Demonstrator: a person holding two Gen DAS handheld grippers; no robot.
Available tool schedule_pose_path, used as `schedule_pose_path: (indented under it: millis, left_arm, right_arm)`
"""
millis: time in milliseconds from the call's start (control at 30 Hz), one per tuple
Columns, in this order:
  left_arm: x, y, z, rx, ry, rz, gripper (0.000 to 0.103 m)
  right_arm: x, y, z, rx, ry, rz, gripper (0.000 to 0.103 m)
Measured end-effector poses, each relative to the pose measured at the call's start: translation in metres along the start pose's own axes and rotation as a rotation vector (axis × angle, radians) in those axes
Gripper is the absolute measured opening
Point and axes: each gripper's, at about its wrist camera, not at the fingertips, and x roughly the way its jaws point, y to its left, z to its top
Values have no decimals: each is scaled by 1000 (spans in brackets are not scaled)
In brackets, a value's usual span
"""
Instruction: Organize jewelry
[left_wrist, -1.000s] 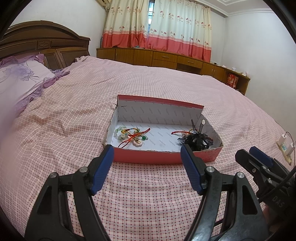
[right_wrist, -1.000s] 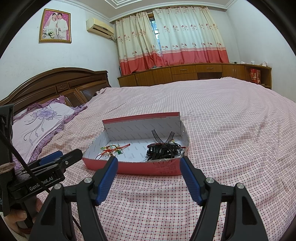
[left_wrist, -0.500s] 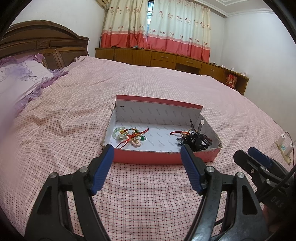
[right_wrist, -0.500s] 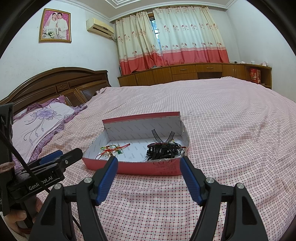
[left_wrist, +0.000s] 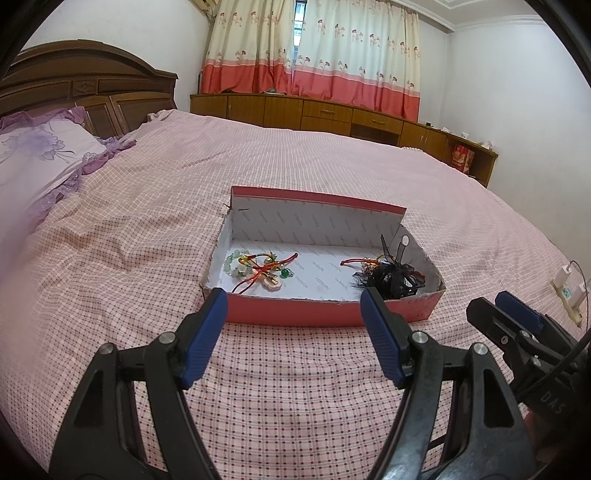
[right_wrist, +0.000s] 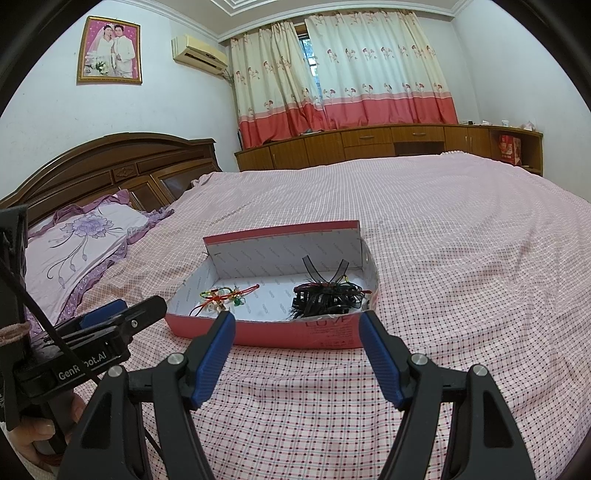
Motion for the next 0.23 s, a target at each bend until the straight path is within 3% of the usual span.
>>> schedule_pose_path:
  millis: [233]
  left_arm:
    - [0, 0, 0, 2, 1, 0, 67]
  right_arm:
    - [0, 0, 0, 1, 1, 0, 72]
